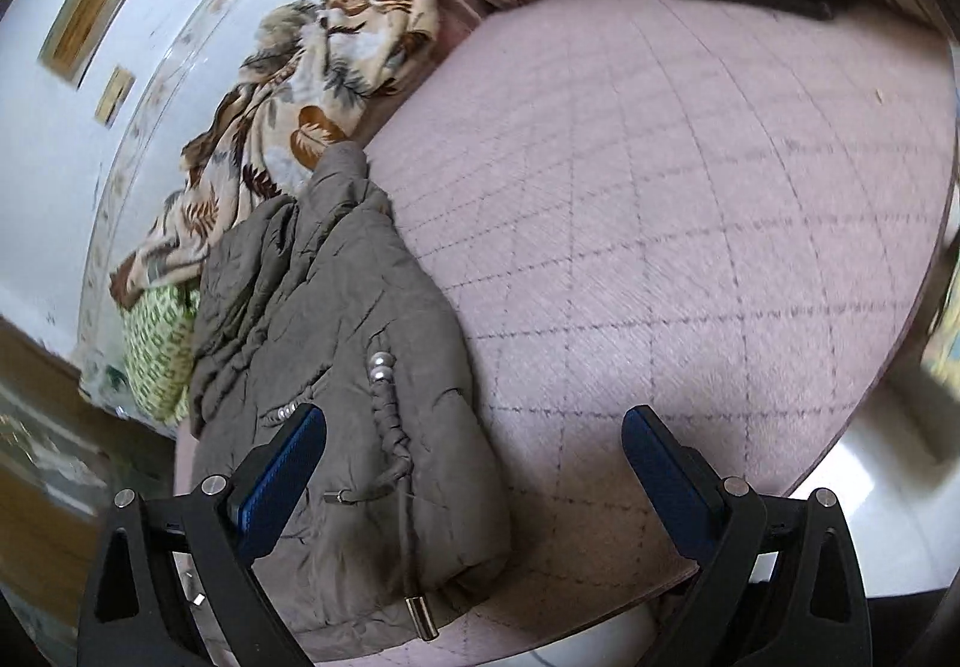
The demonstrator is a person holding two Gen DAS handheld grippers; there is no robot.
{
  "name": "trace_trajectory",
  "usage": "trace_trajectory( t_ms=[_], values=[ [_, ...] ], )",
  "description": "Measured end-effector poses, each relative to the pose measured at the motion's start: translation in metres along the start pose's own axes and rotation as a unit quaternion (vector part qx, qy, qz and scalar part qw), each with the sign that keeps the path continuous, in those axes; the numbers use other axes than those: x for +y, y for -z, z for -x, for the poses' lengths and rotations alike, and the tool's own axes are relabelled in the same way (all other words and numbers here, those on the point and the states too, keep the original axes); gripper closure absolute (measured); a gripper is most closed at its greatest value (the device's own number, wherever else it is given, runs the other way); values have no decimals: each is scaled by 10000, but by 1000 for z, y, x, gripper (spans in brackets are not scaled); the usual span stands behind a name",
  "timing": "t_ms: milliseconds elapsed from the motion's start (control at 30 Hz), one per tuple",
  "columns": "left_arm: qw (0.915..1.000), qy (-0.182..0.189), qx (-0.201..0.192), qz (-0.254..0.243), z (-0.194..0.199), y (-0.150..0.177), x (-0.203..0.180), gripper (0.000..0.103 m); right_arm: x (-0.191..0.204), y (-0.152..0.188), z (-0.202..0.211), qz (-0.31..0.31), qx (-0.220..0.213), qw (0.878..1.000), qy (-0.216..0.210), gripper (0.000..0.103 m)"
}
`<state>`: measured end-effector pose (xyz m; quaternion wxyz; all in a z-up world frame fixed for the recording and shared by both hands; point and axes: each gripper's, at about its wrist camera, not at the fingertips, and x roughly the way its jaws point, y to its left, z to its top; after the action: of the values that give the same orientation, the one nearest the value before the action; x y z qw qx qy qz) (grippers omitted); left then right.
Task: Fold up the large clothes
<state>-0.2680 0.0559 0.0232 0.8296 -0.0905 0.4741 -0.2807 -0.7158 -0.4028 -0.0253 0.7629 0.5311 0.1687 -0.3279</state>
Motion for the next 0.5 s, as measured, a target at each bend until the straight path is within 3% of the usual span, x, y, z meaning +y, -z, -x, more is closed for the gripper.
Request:
trace_trajectory(
  t_ms=[200,367,433,500],
  values=[
    [9983,80,116,-563,-9,15,-27,23,-4,4,-2,-218,24,9996,-156,2],
    [9956,134,111,-921,-14,25,-46,23,19,25,-16,72,392,9979,-519,4],
    [9944,73,63,-1049,-16,29,-53,23,35,38,-26,311,602,9952,-710,18],
    [9928,11,9,-1196,-18,33,-61,23,49,51,-33,659,542,9949,-529,20]
  ],
)
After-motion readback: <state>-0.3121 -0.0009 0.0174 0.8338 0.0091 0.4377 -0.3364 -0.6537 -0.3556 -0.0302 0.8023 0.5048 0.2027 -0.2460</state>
